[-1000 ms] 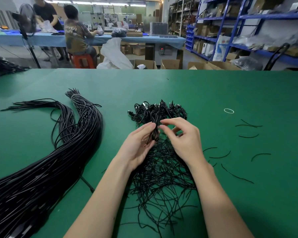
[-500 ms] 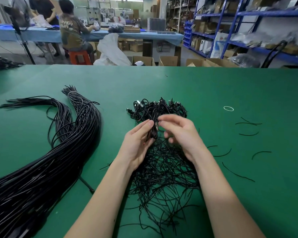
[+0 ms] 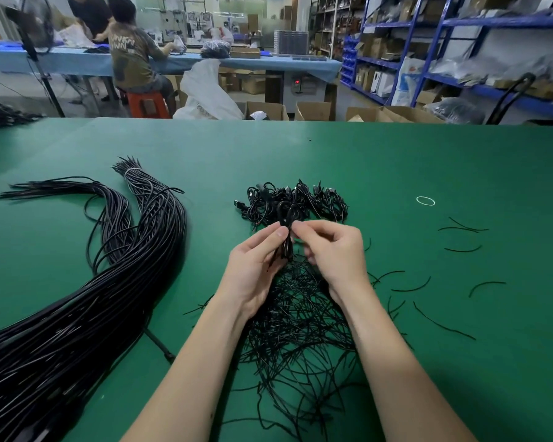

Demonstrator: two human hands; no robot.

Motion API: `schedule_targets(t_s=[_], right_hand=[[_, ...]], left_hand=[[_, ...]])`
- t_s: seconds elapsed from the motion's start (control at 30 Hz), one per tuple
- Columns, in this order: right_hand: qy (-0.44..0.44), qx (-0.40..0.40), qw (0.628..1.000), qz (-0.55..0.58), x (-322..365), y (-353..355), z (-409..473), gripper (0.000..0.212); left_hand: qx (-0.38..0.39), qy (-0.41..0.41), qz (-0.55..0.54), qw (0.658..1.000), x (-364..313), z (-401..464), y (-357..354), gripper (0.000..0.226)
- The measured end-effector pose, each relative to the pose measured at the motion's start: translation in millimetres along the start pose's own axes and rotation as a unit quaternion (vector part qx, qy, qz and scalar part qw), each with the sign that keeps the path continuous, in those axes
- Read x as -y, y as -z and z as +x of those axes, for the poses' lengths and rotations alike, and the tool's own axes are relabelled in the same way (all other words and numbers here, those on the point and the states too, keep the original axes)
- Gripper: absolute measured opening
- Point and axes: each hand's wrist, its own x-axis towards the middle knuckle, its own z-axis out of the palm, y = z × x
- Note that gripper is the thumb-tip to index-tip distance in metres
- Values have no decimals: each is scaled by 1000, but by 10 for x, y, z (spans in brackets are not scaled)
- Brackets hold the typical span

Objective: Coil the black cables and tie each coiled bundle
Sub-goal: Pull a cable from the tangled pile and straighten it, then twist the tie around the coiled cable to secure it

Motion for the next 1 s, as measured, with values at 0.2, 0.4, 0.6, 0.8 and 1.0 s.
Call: schedule_targets(t_s=[0.2, 0.4, 0.6, 0.8, 1.0], right_hand=[[-143, 44, 987, 51, 68, 54, 49, 5], [284, 64, 924, -246, 50, 206, 64, 16], [320, 68, 903, -278, -12, 292, 70, 24], [348, 36, 903, -249, -54, 279, 61, 13], [164, 78, 969, -167, 50, 160, 88, 14]], left_hand=[[-10, -5, 2, 1000, 17, 3, 4, 27], [-11, 12, -23, 1000, -4, 40, 43, 34], [3, 27, -43, 999, -22, 22, 52, 11], [12, 38, -41, 998, -25, 27, 69, 11], [8, 8, -37, 999, -16, 23, 47, 31]])
